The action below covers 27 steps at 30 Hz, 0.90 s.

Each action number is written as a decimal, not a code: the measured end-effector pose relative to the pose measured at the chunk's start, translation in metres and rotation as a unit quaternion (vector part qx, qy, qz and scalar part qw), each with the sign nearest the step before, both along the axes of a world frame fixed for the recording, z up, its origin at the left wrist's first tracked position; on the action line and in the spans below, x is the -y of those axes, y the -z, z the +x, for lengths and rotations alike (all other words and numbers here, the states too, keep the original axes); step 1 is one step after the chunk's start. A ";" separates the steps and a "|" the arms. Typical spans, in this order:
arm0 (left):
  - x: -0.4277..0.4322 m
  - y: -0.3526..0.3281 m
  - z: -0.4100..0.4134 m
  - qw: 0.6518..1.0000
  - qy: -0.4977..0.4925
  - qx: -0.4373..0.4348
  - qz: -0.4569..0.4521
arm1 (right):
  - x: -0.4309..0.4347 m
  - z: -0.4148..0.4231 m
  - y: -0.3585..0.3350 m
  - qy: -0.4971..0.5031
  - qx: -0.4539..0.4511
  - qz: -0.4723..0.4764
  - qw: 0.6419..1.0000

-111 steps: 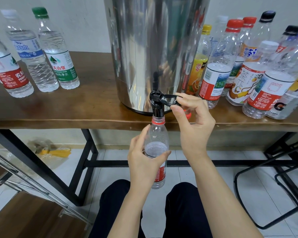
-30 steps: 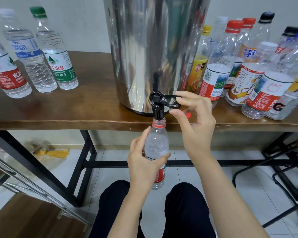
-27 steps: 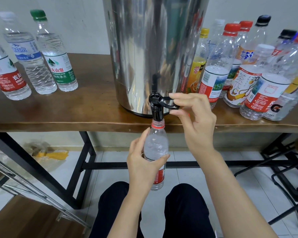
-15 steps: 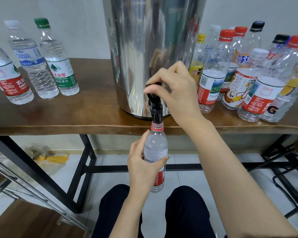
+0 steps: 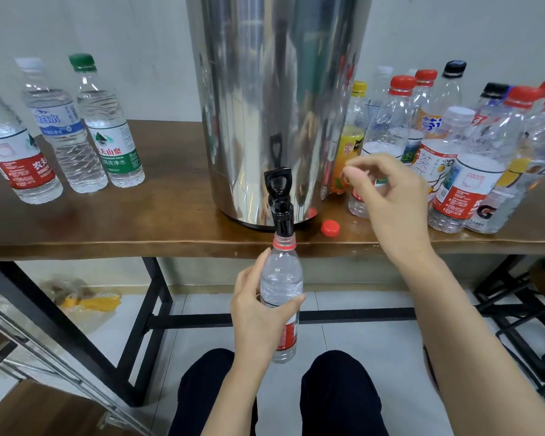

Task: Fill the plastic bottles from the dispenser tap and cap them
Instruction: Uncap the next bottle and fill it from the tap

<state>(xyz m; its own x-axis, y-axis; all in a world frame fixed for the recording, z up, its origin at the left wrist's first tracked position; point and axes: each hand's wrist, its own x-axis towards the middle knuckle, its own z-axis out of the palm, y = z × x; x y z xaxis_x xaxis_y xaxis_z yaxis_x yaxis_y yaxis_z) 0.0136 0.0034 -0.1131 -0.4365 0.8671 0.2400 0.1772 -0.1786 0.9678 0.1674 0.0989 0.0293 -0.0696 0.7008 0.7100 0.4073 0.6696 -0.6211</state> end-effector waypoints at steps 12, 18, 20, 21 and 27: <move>0.008 0.004 0.009 0.999 0.018 -0.033 -0.011 | -0.025 -0.012 0.051 0.099 0.401 -0.207 0.887; 0.011 0.000 0.013 0.998 0.040 -0.037 -0.007 | -0.024 0.003 0.039 0.034 0.315 -0.214 0.924; 0.012 -0.006 0.014 0.998 0.050 -0.034 -0.001 | -0.015 0.012 0.022 -0.024 0.224 -0.204 0.953; 0.013 -0.010 0.016 0.998 0.056 -0.034 0.002 | -0.009 0.018 0.011 -0.064 0.190 -0.204 0.958; 0.017 -0.028 0.024 0.996 0.078 -0.033 0.025 | 0.028 0.027 -0.043 -0.243 0.268 -0.167 0.917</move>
